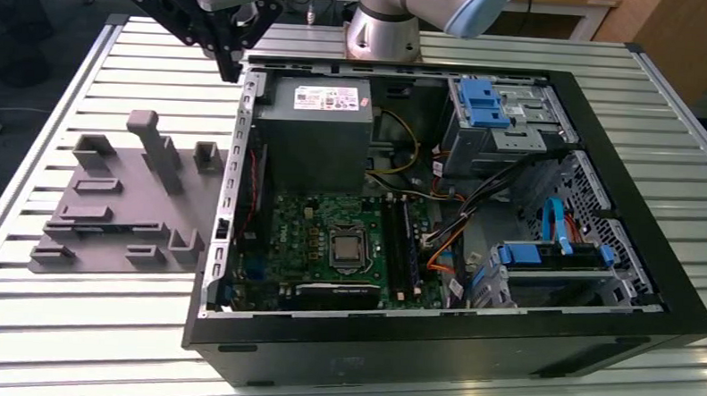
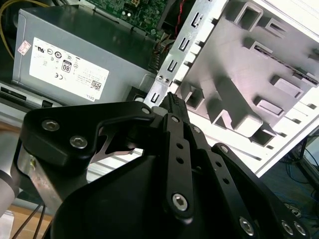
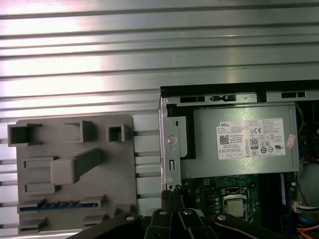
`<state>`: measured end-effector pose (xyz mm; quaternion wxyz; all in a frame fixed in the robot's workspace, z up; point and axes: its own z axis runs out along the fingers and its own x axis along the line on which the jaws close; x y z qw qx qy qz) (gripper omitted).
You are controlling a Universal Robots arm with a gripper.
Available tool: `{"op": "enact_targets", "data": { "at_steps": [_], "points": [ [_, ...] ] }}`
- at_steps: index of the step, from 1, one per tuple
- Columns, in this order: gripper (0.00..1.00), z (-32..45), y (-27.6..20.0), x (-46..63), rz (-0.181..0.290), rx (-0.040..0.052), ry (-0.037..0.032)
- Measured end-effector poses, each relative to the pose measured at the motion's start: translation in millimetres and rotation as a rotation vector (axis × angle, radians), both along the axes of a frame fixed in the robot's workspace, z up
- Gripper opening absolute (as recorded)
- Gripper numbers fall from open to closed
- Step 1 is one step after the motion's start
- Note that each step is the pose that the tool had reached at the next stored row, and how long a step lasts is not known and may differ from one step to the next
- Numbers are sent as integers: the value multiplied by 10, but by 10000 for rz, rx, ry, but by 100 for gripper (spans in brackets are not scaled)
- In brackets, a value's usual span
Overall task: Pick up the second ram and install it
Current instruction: 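Reach for the second ram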
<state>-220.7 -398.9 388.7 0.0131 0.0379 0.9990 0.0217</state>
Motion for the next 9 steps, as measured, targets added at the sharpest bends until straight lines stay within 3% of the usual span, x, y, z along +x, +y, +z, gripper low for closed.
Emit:
{"op": "enact_targets", "data": {
  "at_steps": [9],
  "points": [
    [11, -4, 0, -68, -1, 0, 0]
  ]
}}
